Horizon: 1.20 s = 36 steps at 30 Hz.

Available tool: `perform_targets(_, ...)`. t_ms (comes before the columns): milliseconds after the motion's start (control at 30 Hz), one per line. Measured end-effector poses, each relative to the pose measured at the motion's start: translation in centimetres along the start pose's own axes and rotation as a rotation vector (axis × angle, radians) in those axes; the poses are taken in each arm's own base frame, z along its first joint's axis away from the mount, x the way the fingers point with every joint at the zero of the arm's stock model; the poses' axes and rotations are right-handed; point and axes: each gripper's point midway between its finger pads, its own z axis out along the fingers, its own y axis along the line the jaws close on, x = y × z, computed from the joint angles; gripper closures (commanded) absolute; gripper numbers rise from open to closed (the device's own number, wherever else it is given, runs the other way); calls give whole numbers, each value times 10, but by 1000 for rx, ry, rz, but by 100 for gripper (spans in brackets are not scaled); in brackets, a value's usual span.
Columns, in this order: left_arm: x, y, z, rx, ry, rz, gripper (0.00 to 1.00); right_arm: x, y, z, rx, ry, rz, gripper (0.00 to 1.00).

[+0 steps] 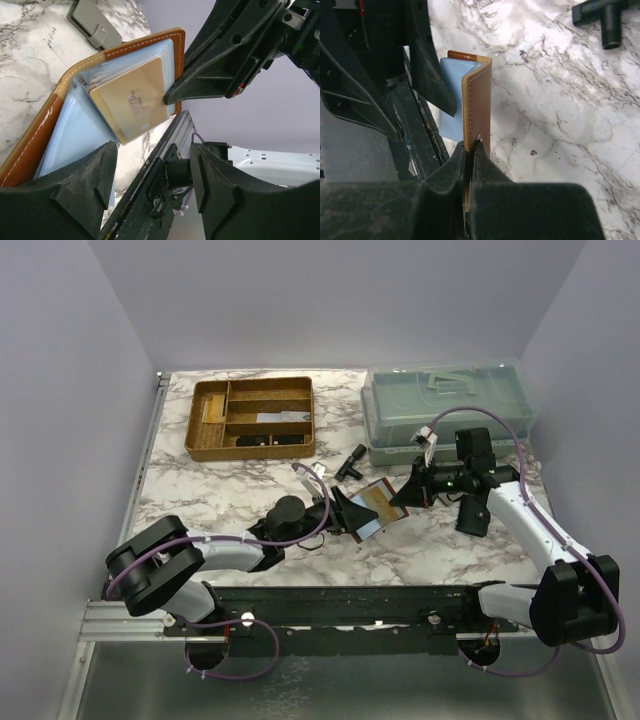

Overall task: Take the credit cards out of the card holder
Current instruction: Remove the credit card from the card holder.

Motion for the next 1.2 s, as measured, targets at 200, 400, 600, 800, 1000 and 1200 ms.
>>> perform_targets(200,2,5,8,-10,2,-15,34,3,3,2,-40,4,19,100)
perform_targets(400,15,47,16,-127,6,-56,34,21,-23,20,-34,86,131,96)
perform_targets(600,32,94,11,-203,5,-110,37,36,-42,36,17,188,172,96)
perform_targets(800,34,106,16,-174,-28,-172,37,46,-49,45,72,251,146,88)
perform_targets(1000,33,106,19,-141,-54,-202,37,52,-51,46,112,289,128,75)
perform_targets(1200,31,107,23,-132,-65,-224,37,50,-48,48,99,294,107,75)
